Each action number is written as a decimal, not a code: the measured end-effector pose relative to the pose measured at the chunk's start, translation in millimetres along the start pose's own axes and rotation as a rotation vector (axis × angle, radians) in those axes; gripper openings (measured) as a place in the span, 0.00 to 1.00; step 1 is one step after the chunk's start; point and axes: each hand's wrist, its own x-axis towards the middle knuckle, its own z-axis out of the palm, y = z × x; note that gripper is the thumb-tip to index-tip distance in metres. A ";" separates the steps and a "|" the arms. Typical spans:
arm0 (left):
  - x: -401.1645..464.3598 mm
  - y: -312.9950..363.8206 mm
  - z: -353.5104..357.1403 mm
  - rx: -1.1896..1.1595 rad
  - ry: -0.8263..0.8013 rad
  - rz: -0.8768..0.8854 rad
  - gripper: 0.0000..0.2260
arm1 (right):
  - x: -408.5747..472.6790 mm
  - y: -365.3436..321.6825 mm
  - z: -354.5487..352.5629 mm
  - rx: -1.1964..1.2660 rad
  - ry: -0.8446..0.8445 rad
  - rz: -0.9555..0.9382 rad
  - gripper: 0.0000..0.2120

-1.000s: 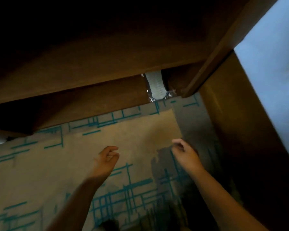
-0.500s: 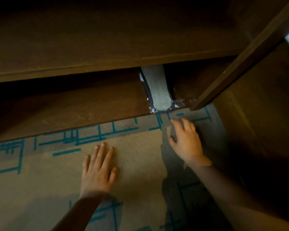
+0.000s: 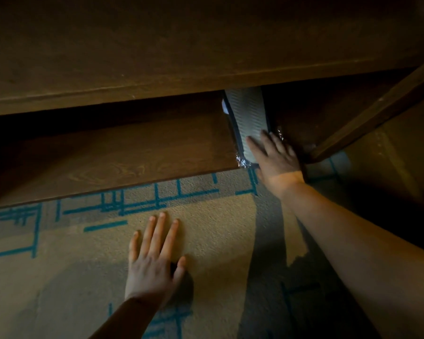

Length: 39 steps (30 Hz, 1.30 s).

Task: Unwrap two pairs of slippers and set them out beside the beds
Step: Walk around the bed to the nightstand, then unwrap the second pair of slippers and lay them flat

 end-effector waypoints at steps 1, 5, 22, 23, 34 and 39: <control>0.2 -0.1 0.2 0.004 0.002 -0.007 0.34 | -4.1 -1.4 2.1 0.000 0.006 0.002 0.39; -1.0 2.4 -2.9 -0.002 -0.002 -0.006 0.36 | -39.3 -15.2 9.2 -0.030 0.009 -0.024 0.40; -31.6 8.0 -29.7 0.177 -0.326 0.185 0.37 | -204.4 -53.0 44.0 -0.013 -0.235 -0.104 0.39; -38.1 6.1 -32.6 0.199 -0.356 0.233 0.37 | -210.7 -52.0 44.9 0.015 -0.256 -0.099 0.39; -36.1 56.7 -74.5 0.040 -0.239 0.303 0.30 | -276.4 -44.8 64.2 0.541 -0.133 -0.157 0.38; -57.3 101.9 -66.6 0.112 -0.239 0.531 0.28 | -274.9 -25.6 62.6 0.489 0.118 0.036 0.29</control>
